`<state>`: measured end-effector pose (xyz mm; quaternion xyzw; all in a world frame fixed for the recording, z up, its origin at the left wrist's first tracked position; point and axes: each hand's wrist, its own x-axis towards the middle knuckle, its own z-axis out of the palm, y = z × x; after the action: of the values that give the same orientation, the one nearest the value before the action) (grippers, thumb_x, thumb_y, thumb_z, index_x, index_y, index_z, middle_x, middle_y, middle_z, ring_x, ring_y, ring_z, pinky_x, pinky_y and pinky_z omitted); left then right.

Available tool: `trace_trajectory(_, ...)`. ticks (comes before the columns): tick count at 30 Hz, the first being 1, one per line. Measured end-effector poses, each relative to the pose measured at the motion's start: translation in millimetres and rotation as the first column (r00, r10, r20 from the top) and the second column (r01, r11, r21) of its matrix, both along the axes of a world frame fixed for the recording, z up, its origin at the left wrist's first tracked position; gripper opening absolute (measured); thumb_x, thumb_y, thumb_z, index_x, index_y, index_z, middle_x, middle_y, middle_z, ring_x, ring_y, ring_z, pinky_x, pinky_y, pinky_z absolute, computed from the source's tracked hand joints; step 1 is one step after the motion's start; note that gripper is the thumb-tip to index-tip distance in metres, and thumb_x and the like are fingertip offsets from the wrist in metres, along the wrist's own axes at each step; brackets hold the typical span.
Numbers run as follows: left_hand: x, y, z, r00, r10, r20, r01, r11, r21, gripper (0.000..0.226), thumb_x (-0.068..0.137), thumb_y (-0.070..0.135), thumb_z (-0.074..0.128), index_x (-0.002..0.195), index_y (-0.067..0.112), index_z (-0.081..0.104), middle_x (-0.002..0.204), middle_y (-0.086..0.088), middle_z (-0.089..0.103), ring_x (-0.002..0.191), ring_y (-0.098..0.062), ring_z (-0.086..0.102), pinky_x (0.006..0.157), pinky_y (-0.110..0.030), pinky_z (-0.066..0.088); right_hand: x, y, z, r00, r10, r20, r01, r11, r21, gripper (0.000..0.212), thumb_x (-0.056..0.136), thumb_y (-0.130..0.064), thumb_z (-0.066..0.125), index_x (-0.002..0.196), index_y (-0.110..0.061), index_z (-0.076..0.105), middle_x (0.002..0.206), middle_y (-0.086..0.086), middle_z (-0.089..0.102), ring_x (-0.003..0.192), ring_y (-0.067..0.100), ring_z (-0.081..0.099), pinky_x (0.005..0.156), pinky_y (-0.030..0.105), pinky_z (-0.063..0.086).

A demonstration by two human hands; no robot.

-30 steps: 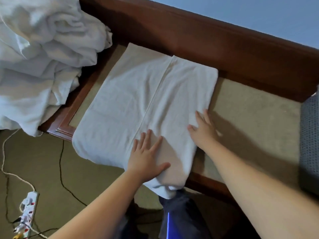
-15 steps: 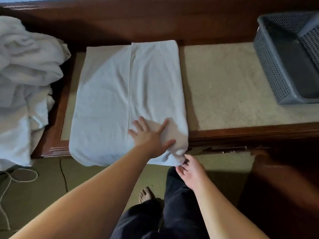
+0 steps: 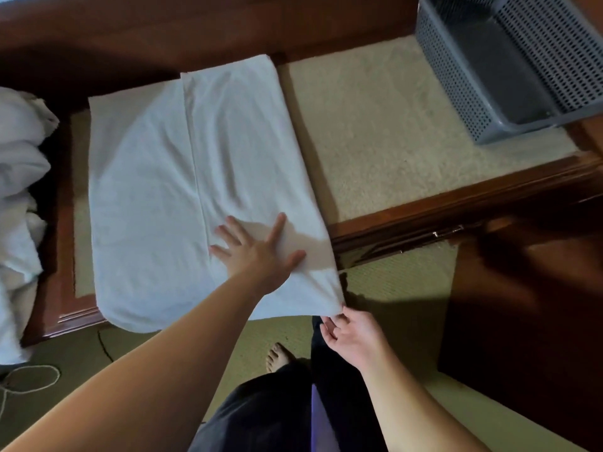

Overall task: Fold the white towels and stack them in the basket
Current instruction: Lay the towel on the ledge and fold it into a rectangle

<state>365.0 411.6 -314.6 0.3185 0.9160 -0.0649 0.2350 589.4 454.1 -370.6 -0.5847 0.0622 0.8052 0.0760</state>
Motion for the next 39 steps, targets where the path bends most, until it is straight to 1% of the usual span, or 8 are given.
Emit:
trace_trajectory(4,-2.7,-1.4,0.5,1.0,-0.021,-0.002,0.021,1.0,0.005,0.093,0.074,0.101,0.026,0.151,0.064,-0.014,0.16,-0.038,-0.024,0.148,-0.064,-0.014,0.112,-0.081,0.008,-2.2,-2.6,3.3,0.997,0.007,0.077,-0.007,1.0,0.002,0.018,0.103,-0.011,0.048,0.103,-0.002,0.064,0.09,0.008,0.062,0.088,0.021,0.058,0.093,0.037,0.046)
trace_trajectory(11,-11.5,-6.4,10.1,0.996,-0.084,0.044,0.084,0.996,-0.008,0.091,0.077,0.099,0.025,0.152,0.064,-0.012,0.161,-0.037,-0.02,0.149,-0.063,-0.006,0.114,-0.078,0.013,-20.1,0.8,20.3,0.797,0.33,0.506,-0.48,0.854,0.201,0.015,0.099,-0.001,0.049,0.102,0.004,0.063,0.081,0.01,0.057,0.067,0.021,0.051,0.068,0.032,0.049)
trace_trajectory(16,-31.0,-31.1,24.0,0.981,-0.149,0.126,0.143,0.988,0.056,0.084,0.089,0.084,0.039,0.158,0.058,-0.003,0.169,-0.024,-0.012,0.155,-0.048,0.003,0.121,-0.062,0.022,-72.7,26.9,72.7,0.666,0.194,0.72,-0.736,0.323,0.595,0.028,0.094,-0.009,0.058,0.118,-0.022,0.059,0.118,0.004,0.059,0.098,0.019,0.061,0.078,0.032,0.05)
trace_trajectory(20,-49.8,-44.3,34.0,0.991,-0.022,0.128,0.002,0.987,0.158,0.074,0.096,0.067,0.049,0.16,0.045,0.02,0.171,-0.003,0.013,0.152,-0.029,0.024,0.116,-0.05,0.035,-131.3,53.3,109.2,0.556,0.203,0.806,-0.767,-0.249,0.591,0.034,0.094,-0.011,0.061,0.126,-0.021,0.059,0.126,0.001,0.052,0.112,0.02,0.055,0.09,0.031,0.045)
trace_trajectory(24,-62.6,-57.9,34.6,0.977,0.172,0.129,-0.186,0.977,0.109,0.07,0.098,0.063,0.045,0.161,0.042,0.022,0.172,-0.003,0.008,0.156,-0.028,0.017,0.12,-0.046,0.03,-199.6,76.3,125.0,0.299,0.356,0.885,-0.644,-0.609,0.463,0.047,0.099,-0.017,0.058,0.145,-0.023,0.051,0.148,-0.004,0.045,0.134,0.017,0.046,0.108,0.032,0.041)
trace_trajectory(28,-68.1,-66.4,34.3,0.953,0.234,0.195,-0.264,0.954,0.143,0.065,0.1,0.06,0.044,0.16,0.045,0.025,0.173,0.004,0.01,0.156,-0.024,0.017,0.12,-0.045,0.029,-266.3,87.5,128.3,0.045,0.384,0.922,-0.475,-0.804,0.358,0.058,0.098,-0.02,0.053,0.155,-0.024,0.041,0.161,0.0,0.035,0.149,0.023,0.032,0.119,0.043,0.034)
trace_trajectory(32,-80.6,-74.0,40.6,0.879,0.453,0.146,-0.476,0.843,0.249,0.056,0.098,0.059,0.048,0.151,0.044,0.043,0.162,0.007,0.035,0.146,-0.021,0.035,0.114,-0.043,0.037,-336.8,83.6,136.1,-0.106,0.332,0.937,-0.23,-0.925,0.302,0.062,0.098,-0.015,0.049,0.158,-0.026,0.037,0.164,0.001,0.031,0.152,0.022,0.024,0.12,0.042,0.031)
trace_trajectory(39,-128.2,-136.7,40.7,0.48,0.875,0.062,-0.868,0.464,0.179,0.075,0.094,0.064,0.051,0.158,0.031,0.031,0.163,-0.008,0.031,0.149,-0.033,0.026,0.118,-0.048,0.031,-442.4,15.9,147.6,-0.263,0.068,0.962,0.297,-0.943,0.148,0.077,0.095,0.002,0.039,0.162,-0.033,0.026,0.17,0.003,0.02,0.156,0.029,0.015,0.12,0.046,0.032)
